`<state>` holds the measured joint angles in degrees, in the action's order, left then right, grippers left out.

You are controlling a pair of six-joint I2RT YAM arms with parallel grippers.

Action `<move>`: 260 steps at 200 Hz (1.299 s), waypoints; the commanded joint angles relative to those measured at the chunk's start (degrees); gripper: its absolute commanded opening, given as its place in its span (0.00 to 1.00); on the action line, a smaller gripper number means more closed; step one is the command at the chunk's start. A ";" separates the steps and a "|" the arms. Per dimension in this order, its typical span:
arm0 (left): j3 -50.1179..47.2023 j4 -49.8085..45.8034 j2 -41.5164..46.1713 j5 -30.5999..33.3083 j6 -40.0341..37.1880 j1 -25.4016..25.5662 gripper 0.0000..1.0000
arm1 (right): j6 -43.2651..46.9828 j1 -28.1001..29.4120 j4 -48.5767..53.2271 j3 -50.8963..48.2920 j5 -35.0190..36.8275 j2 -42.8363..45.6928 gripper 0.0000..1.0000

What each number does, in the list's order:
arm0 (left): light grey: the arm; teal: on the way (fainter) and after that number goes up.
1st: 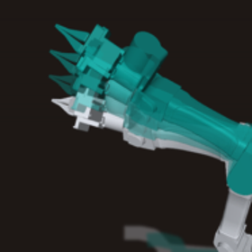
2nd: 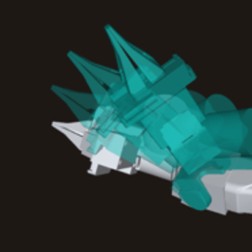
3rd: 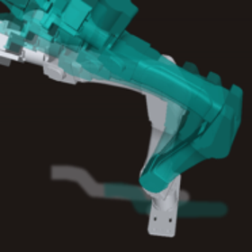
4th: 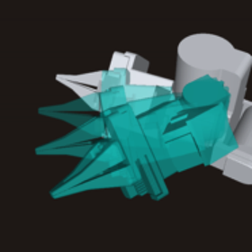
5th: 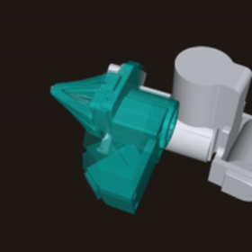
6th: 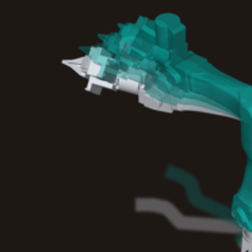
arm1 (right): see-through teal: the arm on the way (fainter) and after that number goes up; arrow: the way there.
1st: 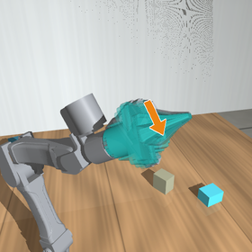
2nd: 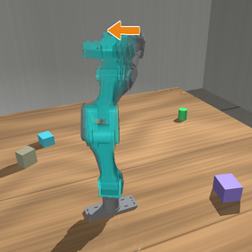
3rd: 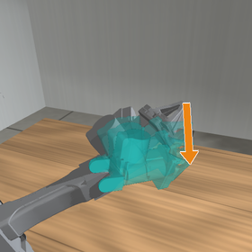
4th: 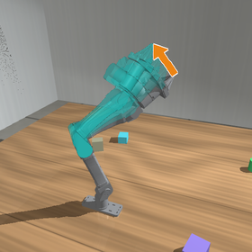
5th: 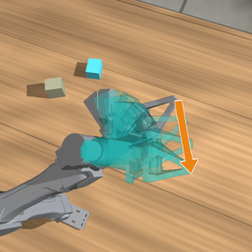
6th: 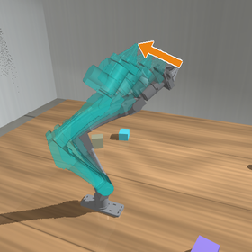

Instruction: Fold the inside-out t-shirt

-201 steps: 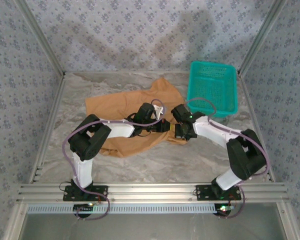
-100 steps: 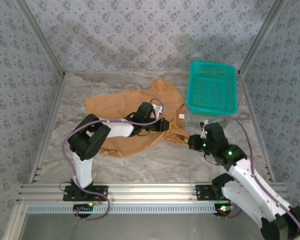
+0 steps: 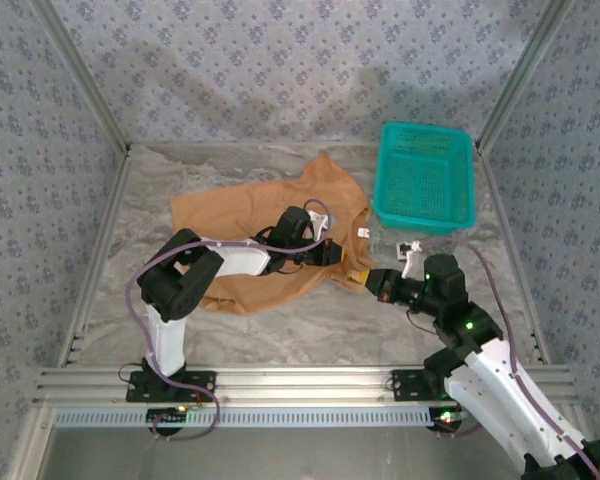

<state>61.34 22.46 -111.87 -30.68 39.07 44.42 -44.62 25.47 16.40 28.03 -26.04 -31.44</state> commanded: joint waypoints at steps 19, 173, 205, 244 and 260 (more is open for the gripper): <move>1.24 -2.35 2.53 0.28 -1.29 0.21 0.00 | 2.10 -0.15 6.18 1.55 -1.00 2.61 0.00; -27.33 -34.22 44.74 23.67 -1.48 -21.66 0.39 | 8.10 2.55 3.43 21.00 19.56 -43.17 0.56; -34.35 -23.85 42.67 19.74 2.60 -31.67 0.38 | 8.12 3.35 6.07 34.46 23.47 -63.22 0.50; -26.64 -20.24 27.39 14.12 -0.32 -37.86 0.34 | 7.68 3.33 8.51 46.68 24.85 -77.78 0.47; -21.73 -18.53 19.40 11.74 -0.84 -39.47 0.31 | 7.62 3.20 10.72 50.92 25.91 -82.12 0.47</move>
<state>33.52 -0.97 -83.72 -13.98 39.33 7.09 -37.65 28.71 22.37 72.58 -3.20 -108.51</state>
